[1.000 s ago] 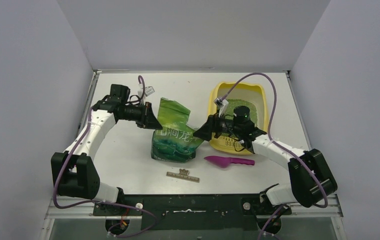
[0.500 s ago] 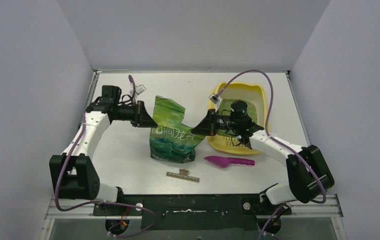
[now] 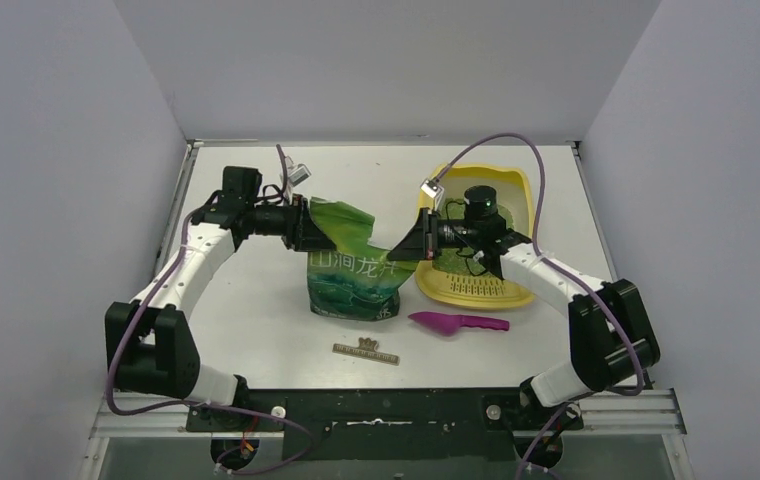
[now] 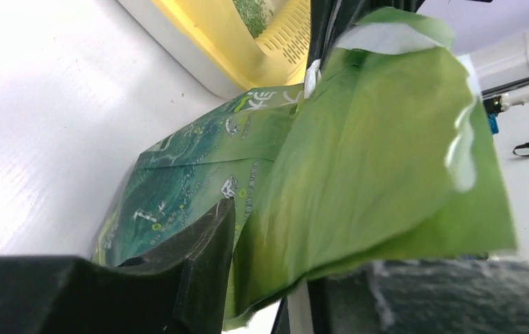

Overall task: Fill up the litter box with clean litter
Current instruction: Close the cat litter bag at the center of the board.

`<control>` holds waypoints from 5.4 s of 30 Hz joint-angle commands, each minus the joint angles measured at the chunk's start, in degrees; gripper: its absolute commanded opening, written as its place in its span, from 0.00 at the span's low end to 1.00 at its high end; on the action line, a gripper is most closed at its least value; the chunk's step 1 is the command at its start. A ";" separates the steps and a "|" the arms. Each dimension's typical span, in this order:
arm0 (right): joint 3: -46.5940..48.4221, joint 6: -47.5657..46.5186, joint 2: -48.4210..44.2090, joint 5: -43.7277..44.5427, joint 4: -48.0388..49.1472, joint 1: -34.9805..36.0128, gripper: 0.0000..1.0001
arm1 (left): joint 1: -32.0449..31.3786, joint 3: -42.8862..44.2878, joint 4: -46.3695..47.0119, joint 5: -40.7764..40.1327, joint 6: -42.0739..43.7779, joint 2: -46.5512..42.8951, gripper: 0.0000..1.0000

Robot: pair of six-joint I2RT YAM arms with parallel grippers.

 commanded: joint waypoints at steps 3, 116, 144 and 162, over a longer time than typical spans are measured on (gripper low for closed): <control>3.70 3.02 2.11 -5.26 4.58 -3.56 0.00 | -0.77 0.14 11.14 5.04 -5.65 3.21 0.00; 9.09 -80.06 -5.40 27.21 -22.50 16.88 0.47 | -5.06 -0.92 2.33 -10.52 21.84 -16.75 0.48; 8.13 -75.01 -2.59 20.30 -20.71 15.74 0.36 | -22.21 5.35 -9.10 -30.90 53.86 -1.86 0.53; 1.73 -77.01 -9.29 18.31 -19.48 11.58 0.57 | -19.13 6.41 -17.38 -24.72 49.90 -4.65 0.00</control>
